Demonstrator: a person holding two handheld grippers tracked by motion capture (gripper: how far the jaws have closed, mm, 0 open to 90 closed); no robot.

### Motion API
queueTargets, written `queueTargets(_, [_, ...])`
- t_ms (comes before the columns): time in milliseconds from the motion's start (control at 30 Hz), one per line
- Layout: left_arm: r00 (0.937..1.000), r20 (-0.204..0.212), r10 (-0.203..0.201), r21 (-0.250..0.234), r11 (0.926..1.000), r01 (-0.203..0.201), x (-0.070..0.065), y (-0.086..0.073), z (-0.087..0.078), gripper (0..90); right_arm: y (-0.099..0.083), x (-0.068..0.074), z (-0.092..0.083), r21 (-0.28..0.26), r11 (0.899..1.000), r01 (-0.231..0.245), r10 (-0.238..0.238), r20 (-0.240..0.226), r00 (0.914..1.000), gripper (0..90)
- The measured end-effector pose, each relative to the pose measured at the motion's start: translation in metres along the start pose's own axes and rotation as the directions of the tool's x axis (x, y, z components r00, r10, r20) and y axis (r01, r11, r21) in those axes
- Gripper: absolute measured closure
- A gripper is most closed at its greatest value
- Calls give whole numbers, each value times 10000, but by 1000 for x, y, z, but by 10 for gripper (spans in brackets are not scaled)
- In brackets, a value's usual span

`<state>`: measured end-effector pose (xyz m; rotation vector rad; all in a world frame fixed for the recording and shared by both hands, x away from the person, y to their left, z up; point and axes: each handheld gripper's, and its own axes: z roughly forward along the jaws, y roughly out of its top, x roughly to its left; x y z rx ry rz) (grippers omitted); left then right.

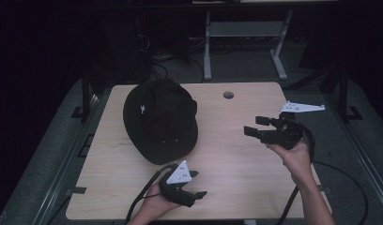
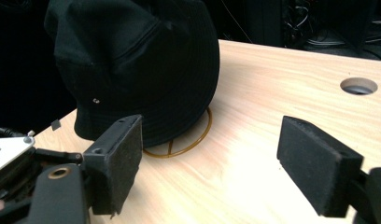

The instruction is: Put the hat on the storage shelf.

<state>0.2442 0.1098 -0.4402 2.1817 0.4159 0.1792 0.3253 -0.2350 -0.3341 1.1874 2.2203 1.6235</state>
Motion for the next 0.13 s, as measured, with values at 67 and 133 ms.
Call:
queueTargets(67, [10000,-19,-19,-36,10000,19,0,0,0,279,-5,2,-5,-70,10000,-7,7,21,10000,206])
queueTargets(133, [10000,-7,-38,-105,9999,38,0,1,0,278,-13,6,-11,-134,9999,80,-78,158,9998,203])
